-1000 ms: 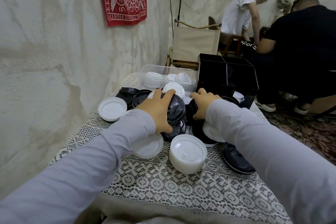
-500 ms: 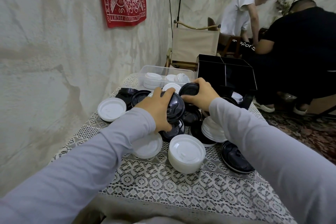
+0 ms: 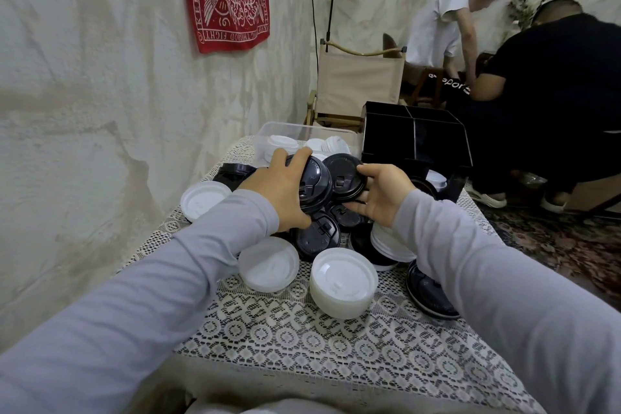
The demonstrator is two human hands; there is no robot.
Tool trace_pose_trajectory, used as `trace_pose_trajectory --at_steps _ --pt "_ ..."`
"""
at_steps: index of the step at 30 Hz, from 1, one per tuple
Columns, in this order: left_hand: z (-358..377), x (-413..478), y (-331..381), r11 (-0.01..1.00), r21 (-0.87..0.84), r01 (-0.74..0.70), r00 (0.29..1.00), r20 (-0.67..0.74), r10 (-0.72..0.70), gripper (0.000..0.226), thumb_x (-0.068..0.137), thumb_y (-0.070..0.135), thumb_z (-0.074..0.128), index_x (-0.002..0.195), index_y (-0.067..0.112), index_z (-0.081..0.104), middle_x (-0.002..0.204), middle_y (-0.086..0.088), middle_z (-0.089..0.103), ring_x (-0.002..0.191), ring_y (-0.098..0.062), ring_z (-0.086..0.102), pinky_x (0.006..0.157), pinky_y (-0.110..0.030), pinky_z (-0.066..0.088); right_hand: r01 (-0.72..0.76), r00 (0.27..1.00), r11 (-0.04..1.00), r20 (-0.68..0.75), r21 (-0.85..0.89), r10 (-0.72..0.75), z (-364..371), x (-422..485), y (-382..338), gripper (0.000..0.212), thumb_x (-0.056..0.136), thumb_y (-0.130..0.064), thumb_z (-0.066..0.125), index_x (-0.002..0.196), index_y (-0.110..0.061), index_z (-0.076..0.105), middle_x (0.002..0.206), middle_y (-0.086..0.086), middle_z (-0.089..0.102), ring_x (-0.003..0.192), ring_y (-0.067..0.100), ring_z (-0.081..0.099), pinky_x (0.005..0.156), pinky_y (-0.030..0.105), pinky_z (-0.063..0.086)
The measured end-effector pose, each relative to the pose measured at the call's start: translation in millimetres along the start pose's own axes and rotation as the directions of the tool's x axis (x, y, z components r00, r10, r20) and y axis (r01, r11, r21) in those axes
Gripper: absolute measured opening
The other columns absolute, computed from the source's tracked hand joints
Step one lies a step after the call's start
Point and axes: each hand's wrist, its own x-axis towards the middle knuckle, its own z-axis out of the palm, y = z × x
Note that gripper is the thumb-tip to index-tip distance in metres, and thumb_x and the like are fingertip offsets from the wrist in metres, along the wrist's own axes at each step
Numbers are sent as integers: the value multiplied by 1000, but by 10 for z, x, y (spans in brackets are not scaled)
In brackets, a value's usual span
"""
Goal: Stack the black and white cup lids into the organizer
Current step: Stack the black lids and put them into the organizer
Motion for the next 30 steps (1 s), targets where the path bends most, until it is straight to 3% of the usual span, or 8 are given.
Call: trace_pose_trajectory --at_steps 5,10,13,17,23,27,30 --pt "-26 -3 -4 1000 -20 9 1000 -16 -9 107 62 36 77 144 30 9 132 -6 28 94 -34 55 78 -43 51 -15 999 1000 33 5 15 0 -40 45 14 94 -11 42 98 -7 54 91 9 62 81 26 64 77 40 52" --pt "-97 -11 42 995 -84 -51 997 -67 46 105 63 34 78 145 29 12 131 -6 29 95 -32 55 79 -38 50 -12 1000 1000 -5 11 12 29 -43 98 27 93 -12 44 117 -3 52 94 11 62 78 25 65 66 37 52" --pt "-111 -21 106 989 -100 -108 991 -87 99 105 62 34 78 144 30 13 130 -5 30 95 -30 55 79 -37 49 -43 998 999 51 -6 43 92 -82 129 25 93 -12 44 113 -4 56 85 8 60 73 23 63 66 35 53" --pt "-84 -15 142 991 -35 -127 989 -81 124 106 57 36 77 142 31 14 130 -5 30 95 -33 56 79 -44 51 -92 984 995 158 23 87 161 -145 166 26 92 -13 42 107 -6 61 93 11 62 81 26 61 81 40 51" --pt "-73 -28 168 991 19 -134 990 -36 134 107 58 38 77 142 30 12 130 -6 30 91 -33 58 79 -42 52 -129 974 990 197 59 116 134 -182 206 32 89 -14 33 103 -8 62 109 15 62 92 28 60 92 44 47" --pt "-70 -33 228 988 0 -152 988 -7 152 106 61 35 78 144 28 12 130 -7 31 90 -31 56 74 -31 46 -142 964 989 232 31 131 136 -218 205 37 91 -25 33 107 -12 64 111 11 65 95 25 61 84 40 49" --pt "-66 -42 258 986 -7 -164 986 1 164 105 63 34 78 145 27 12 130 -7 31 90 -31 56 70 -27 39 -148 960 989 243 23 138 104 -227 187 49 94 -45 35 119 -12 62 119 11 65 104 27 61 83 40 51"
